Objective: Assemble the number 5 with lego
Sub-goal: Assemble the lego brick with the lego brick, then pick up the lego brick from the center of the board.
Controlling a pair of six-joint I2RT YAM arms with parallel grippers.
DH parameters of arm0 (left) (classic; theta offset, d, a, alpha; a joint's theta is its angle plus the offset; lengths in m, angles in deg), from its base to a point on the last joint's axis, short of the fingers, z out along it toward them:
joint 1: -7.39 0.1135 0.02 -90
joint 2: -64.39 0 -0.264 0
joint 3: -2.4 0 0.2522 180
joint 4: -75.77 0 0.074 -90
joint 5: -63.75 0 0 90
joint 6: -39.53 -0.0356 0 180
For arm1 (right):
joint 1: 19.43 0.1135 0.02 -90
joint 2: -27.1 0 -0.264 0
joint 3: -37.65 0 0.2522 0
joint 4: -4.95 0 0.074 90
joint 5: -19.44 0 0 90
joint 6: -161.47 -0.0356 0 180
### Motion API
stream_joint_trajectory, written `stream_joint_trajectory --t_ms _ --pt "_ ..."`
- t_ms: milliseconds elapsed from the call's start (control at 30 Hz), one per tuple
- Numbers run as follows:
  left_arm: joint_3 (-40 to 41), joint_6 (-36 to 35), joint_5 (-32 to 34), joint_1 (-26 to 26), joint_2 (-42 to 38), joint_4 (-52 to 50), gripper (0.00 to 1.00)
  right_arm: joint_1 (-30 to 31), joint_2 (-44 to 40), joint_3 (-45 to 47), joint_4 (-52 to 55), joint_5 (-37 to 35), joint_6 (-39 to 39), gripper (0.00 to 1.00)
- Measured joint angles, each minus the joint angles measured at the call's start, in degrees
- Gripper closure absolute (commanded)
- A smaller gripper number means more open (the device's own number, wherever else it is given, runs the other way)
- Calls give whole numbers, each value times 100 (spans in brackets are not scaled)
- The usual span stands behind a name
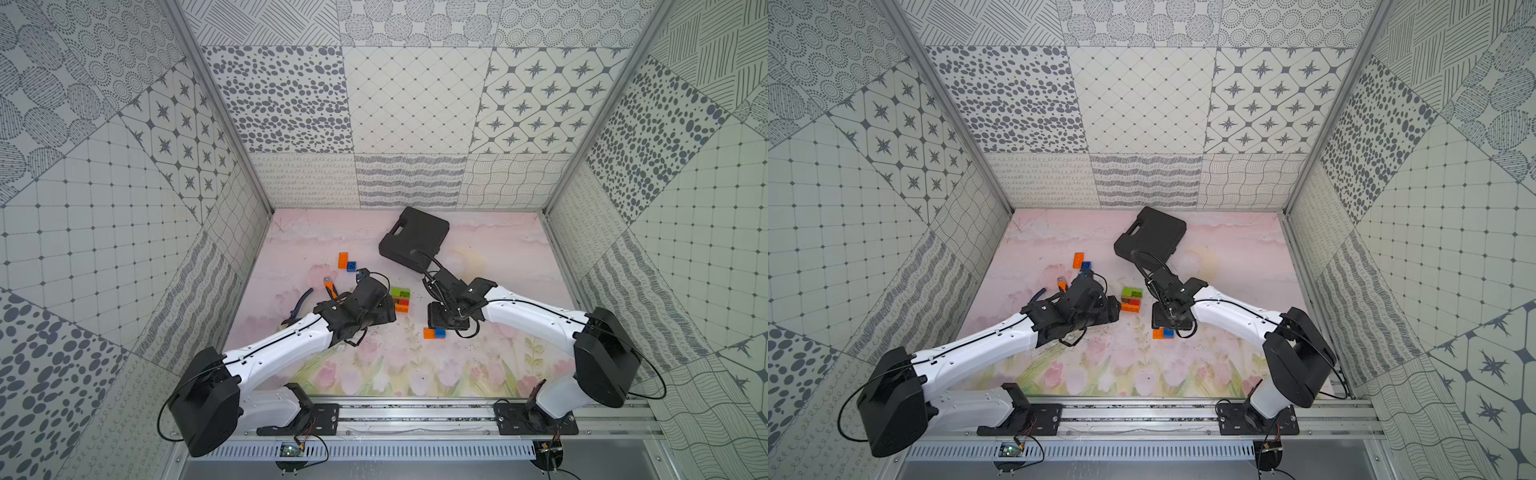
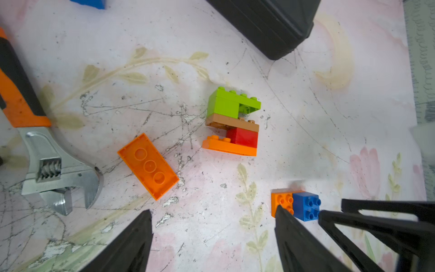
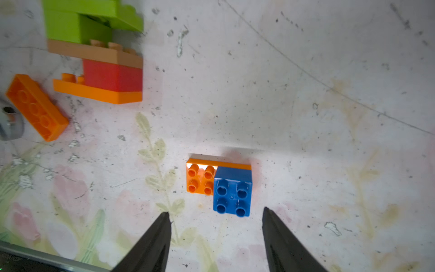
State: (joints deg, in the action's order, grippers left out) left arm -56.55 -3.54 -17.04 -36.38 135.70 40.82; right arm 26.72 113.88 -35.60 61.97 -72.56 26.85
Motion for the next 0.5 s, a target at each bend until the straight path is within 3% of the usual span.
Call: stream_joint_trajectory --t_ms 367,500 --pt "-476 385 -398 1106 592 -914 16 -2 -1169 1176 -1231 28 -236 2" --pt "-831 374 -546 1515 916 -1141 23 -15 -1259 1178 -1353 9 -186 1"
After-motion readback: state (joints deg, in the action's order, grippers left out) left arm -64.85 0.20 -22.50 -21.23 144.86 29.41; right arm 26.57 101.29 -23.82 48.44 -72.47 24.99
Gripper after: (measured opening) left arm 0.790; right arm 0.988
